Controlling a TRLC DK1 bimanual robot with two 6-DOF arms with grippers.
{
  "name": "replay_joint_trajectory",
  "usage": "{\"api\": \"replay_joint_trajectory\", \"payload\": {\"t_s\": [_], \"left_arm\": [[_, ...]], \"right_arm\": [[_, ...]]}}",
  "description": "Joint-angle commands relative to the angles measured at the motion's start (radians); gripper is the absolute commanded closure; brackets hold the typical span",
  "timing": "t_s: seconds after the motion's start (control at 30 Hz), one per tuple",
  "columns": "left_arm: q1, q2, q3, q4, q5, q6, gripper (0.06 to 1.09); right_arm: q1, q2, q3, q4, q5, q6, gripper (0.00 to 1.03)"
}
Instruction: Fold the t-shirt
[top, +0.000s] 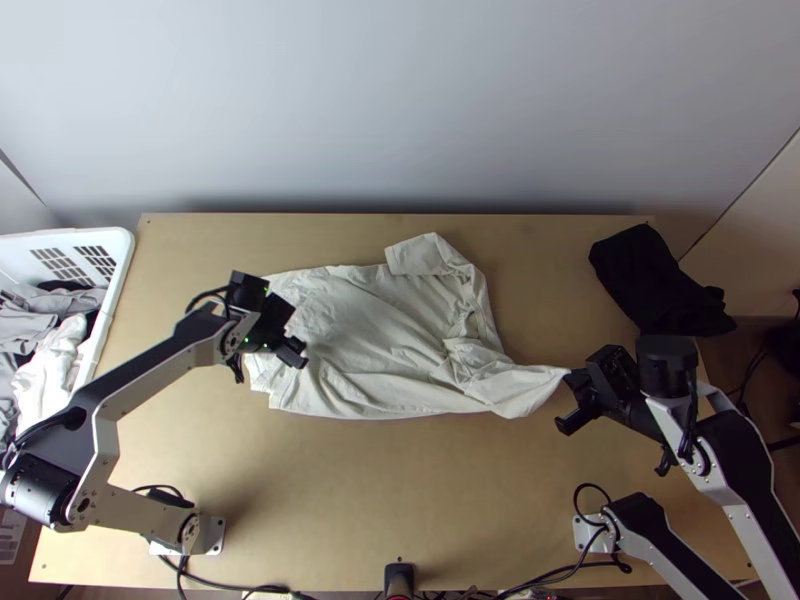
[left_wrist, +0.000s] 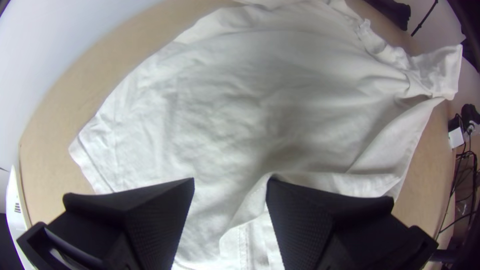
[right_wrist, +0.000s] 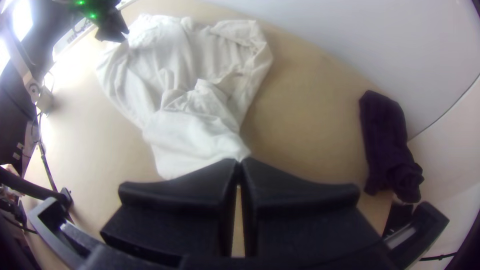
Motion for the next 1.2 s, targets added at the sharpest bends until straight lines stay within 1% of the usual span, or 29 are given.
{"api": "replay_joint_trajectory", "payload": {"t_s": [0.0,0.1,0.23,0.4,0.5,0.57,0.63,0.8,0.83,0.9,0.93,1.17], "left_arm": [[0.053,-0.041,0.084,-0.182,0.056,-0.013,0.35],[0.061,-0.052,0.093,-0.279,0.062,-0.016,0.36],[0.059,-0.07,0.105,-0.374,0.105,-0.044,0.35],[0.061,-0.09,0.128,-0.431,0.148,-0.093,0.35],[0.055,-0.082,0.131,-0.439,0.183,-0.111,0.36],[0.039,-0.069,0.133,-0.439,0.183,-0.124,0.36],[0.024,-0.047,0.137,-0.434,0.183,-0.128,0.4],[0.003,-0.004,0.143,-0.399,0.181,-0.137,0.41],[-0.002,0.007,0.147,-0.397,0.181,-0.139,0.43],[-0.01,0.022,0.15,-0.396,0.181,-0.145,0.43],[-0.011,0.03,0.147,-0.391,0.181,-0.145,0.46],[-0.016,0.051,0.113,-0.357,0.18,-0.151,0.46]], "right_arm": [[0.0,0.016,-0.009,0.016,0.002,0.004,1.0],[0.002,0.02,-0.02,0.025,0.0,0.004,1.0],[0.01,0.025,-0.026,0.036,0.002,0.004,1.0],[0.01,0.023,-0.028,0.036,0.0,0.005,1.0],[0.011,0.017,-0.038,0.036,0.0,0.007,1.0],[0.013,0.017,-0.04,0.036,0.0,0.008,1.0],[0.017,0.016,-0.038,0.036,0.0,0.014,1.0],[0.017,0.002,-0.035,0.033,0.002,0.016,1.0],[0.016,-0.001,-0.037,0.03,0.002,0.016,1.0],[0.016,-0.009,-0.038,0.025,0.002,0.016,1.0],[0.016,-0.01,-0.038,0.025,0.003,0.016,1.0],[0.014,-0.015,-0.035,0.024,0.005,0.017,1.0]]}}
